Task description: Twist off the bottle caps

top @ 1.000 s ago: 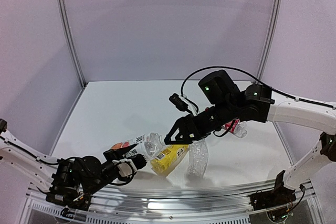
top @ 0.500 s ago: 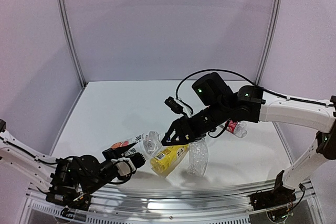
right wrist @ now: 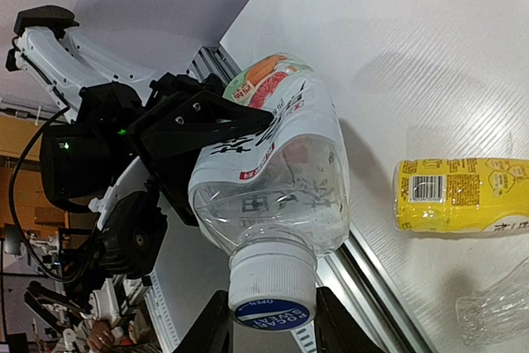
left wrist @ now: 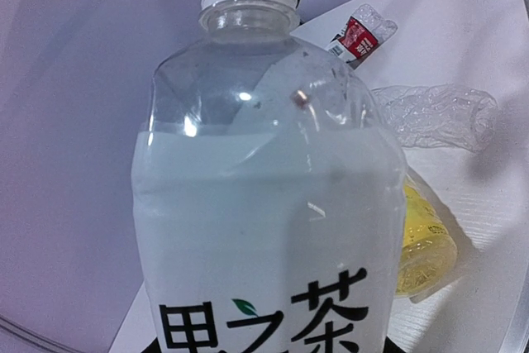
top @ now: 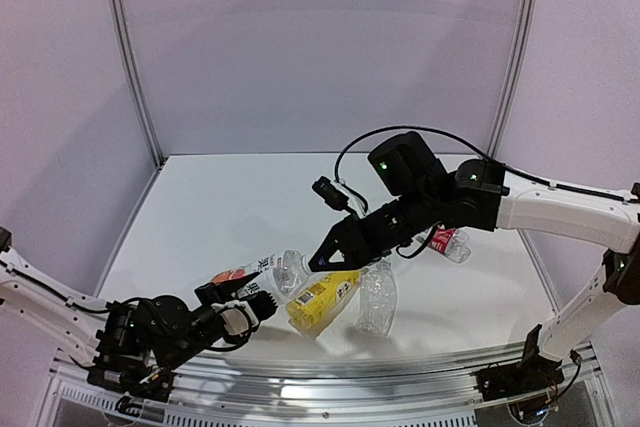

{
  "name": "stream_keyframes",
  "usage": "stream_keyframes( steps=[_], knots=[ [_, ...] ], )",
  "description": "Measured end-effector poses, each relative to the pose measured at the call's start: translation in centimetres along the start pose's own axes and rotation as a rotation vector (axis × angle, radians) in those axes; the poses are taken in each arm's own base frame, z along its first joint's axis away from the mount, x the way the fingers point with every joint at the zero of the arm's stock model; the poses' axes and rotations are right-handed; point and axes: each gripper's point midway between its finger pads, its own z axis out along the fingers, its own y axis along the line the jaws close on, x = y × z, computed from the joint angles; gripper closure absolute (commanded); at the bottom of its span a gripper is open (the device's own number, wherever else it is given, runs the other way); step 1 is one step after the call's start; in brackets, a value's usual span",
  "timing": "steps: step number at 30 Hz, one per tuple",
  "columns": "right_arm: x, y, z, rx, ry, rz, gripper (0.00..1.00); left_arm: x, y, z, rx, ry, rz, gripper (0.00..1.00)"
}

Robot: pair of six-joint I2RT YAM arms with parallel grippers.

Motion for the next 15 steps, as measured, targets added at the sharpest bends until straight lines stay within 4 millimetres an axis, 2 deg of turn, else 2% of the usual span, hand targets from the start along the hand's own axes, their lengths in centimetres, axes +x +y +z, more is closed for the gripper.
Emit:
stream_keyframes(
  steps=[6,11,15],
  knots=[
    [0.06,0.07,-0.02,-0.003,0.004,-0.023,0.98,0.01,0.00,0.00,0.000,0.000,0.001,1.00],
    [0.04,0.10,-0.07,0.001,-0.001,-0.183,1.00,-0.08,0.02,-0.08,0.005,-0.005,-0.001,1.00],
    [0.96,0.46,-0.78,0.024,-0.051,-0.478,1.00,-0.87,-0.33,-0.25,0.043,-0.040,-0.013,1.00]
  ],
)
